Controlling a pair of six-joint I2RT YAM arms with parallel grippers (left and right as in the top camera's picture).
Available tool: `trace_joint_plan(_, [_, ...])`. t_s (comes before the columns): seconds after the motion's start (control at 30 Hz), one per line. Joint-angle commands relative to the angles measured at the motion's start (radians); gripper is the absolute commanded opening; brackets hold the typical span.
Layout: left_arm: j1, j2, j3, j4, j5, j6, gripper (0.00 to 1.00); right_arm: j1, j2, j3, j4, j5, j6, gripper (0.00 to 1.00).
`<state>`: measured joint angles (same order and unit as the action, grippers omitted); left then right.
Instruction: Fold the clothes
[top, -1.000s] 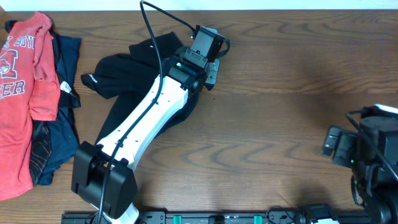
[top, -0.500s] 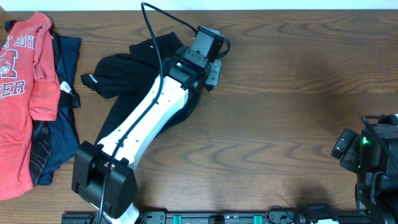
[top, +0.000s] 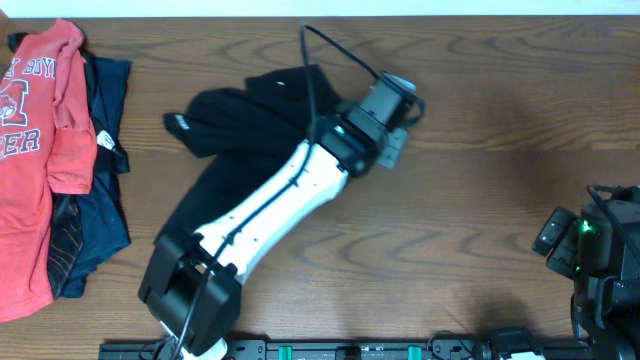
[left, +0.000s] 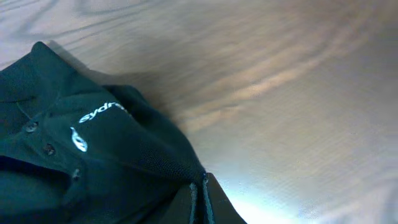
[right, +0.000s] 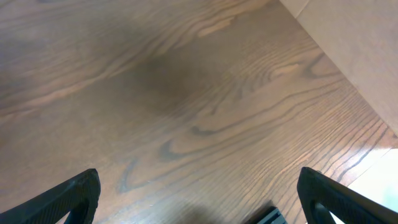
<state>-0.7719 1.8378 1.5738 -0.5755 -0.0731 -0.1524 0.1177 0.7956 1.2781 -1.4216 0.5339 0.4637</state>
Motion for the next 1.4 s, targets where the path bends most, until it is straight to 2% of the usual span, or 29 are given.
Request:
trace_joint_plan(0.0, [-0.047, 0.006, 0.034, 0.008, 0.023, 0.026, 0.06, 0.012, -0.003, 0.017, -0.005, 0.008, 0.014, 0.99])
trace_joint_plan(0.1, [-0.077, 0.011, 0.034, 0.015, 0.09, 0.059, 0.06, 0.012, -0.003, 0.017, -0.005, 0.008, 0.014, 0.99])
trace_joint_plan(0.63, [-0.216, 0.067, 0.034, 0.061, 0.092, 0.107, 0.06, 0.012, -0.003, 0.017, -0.005, 0.008, 0.014, 0.99])
trace_joint_plan(0.73, [-0.211, 0.068, 0.034, 0.066, 0.059, 0.095, 0.06, 0.012, -0.003, 0.017, -0.005, 0.008, 0.014, 0.99])
trace_joint_plan(0.83, [-0.192, 0.068, 0.034, 0.064, -0.042, 0.092, 0.06, 0.012, -0.003, 0.017, -0.005, 0.008, 0.014, 0.99])
trace_joint_plan(0.9, [-0.176, 0.068, 0.034, 0.064, -0.107, 0.093, 0.23, 0.012, -0.003, 0.017, -0.004, 0.008, 0.014, 0.99])
trace_joint_plan(1.03, [-0.15, 0.06, 0.045, 0.064, -0.202, 0.097, 0.35, 0.012, -0.003, 0.017, -0.004, 0.002, 0.015, 0.99])
trace_joint_plan(1.1, [-0.136, 0.054, 0.065, 0.064, -0.277, 0.097, 0.51, 0.012, -0.003, 0.017, -0.003, -0.018, 0.015, 0.99])
trace_joint_plan(1.17, [-0.12, 0.05, 0.09, 0.06, -0.336, 0.096, 0.72, 0.012, -0.003, 0.017, 0.0, -0.042, 0.015, 0.99])
trace_joint_plan(1.23, [-0.097, 0.046, 0.124, 0.04, -0.376, 0.096, 0.89, 0.012, -0.003, 0.016, 0.004, -0.062, 0.015, 0.99])
trace_joint_plan(1.37, [-0.035, 0.028, 0.164, -0.011, -0.4, 0.094, 0.9, 0.012, 0.01, 0.015, 0.008, -0.067, 0.032, 0.99])
